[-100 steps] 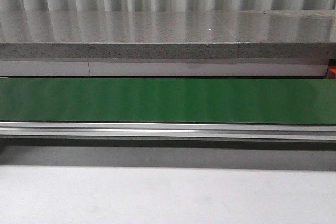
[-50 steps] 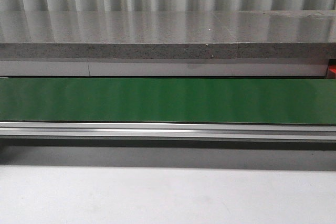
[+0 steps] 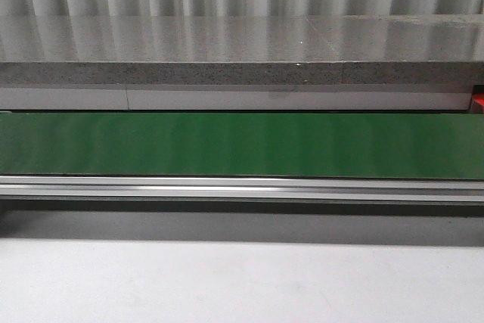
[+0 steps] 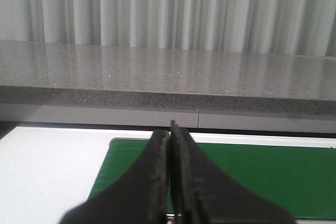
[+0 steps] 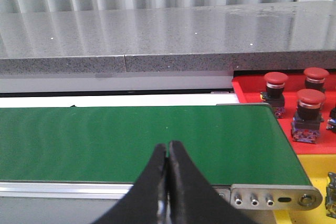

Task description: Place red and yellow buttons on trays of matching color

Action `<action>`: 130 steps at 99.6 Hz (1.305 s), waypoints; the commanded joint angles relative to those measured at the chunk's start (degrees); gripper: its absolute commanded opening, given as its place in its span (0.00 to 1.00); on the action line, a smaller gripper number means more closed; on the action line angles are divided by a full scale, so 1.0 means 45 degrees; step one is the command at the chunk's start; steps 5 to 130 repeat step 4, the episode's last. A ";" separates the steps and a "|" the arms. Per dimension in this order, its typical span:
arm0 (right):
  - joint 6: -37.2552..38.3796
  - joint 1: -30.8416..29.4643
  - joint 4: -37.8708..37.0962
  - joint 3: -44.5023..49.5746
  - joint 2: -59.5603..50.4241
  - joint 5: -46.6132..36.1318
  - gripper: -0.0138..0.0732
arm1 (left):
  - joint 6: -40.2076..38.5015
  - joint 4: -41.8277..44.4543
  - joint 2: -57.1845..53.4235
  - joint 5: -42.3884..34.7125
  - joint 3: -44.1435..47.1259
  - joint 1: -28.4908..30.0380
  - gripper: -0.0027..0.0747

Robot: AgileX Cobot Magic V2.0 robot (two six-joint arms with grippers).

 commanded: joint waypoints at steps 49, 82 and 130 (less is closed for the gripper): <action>-0.0071 -0.0004 -0.0107 -0.0205 -0.0258 -0.1067 0.02 | -0.0124 0.0024 -0.0400 -0.1128 0.0646 -0.0051 0.01; -0.0071 -0.0004 -0.0107 -0.0205 -0.0258 -0.1067 0.02 | -0.0124 0.0024 -0.0400 -0.1128 0.0646 -0.0051 0.01; -0.0071 -0.0004 -0.0107 -0.0205 -0.0258 -0.1067 0.02 | -0.0124 0.0024 -0.0400 -0.1128 0.0646 -0.0051 0.01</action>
